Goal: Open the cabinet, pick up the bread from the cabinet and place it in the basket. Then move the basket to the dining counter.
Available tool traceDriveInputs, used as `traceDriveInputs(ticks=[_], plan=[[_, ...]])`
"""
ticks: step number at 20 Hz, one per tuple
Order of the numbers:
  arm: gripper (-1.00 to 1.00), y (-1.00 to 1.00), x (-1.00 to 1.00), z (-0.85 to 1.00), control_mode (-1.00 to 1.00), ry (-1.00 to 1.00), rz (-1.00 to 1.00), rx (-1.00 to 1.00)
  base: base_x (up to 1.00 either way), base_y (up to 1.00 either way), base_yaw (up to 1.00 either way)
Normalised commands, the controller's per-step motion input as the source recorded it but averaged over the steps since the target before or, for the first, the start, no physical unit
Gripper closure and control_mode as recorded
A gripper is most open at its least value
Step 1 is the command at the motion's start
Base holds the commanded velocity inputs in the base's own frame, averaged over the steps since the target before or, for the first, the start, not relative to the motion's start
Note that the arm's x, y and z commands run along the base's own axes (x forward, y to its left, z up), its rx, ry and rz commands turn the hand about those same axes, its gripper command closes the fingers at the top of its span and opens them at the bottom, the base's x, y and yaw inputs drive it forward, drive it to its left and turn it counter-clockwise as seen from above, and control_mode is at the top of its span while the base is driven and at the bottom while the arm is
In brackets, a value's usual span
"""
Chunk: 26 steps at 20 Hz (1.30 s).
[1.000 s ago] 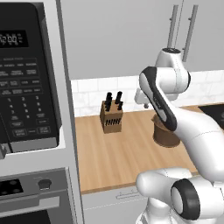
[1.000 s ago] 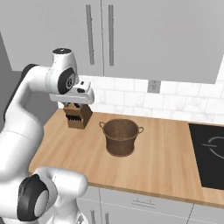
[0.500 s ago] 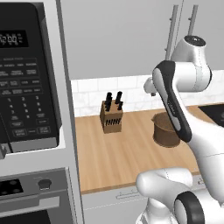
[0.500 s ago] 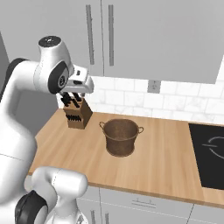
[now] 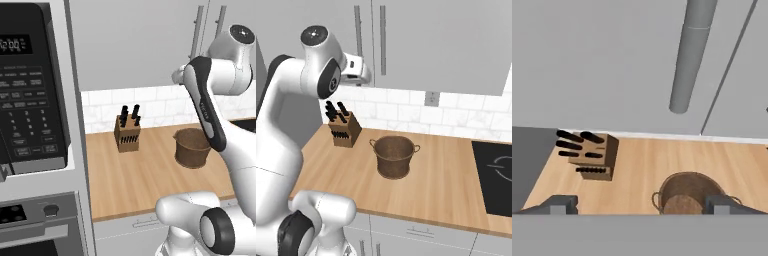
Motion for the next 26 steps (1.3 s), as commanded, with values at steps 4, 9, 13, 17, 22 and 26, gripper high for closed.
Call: traceDriveInputs(ticks=[4,9,13,17,22,26], plan=[[-1.0,-0.14,0.25,0.41,-1.0,-0.25,0.0,0.0,0.0,0.0,0.0],[-1.0,-0.06,0.32,0.44,-1.0,-0.19,0.0,0.0,0.0,0.0,0.0],[-1.0,-0.18,0.31,0.41,-1.0,-0.13,0.0,0.0,0.0,0.0,0.0],[-1.0,-0.07,0.58,0.17,-1.0,-0.03,0.0,0.0,0.0,0.0,0.0],[-1.0,0.0,0.58,0.01,-1.0,0.0,-0.01,0.0,0.0,0.0,0.0],[1.0,0.01,0.6,-0.14,-1.0,-0.04,0.0,0.0,0.0,0.0,0.0]])
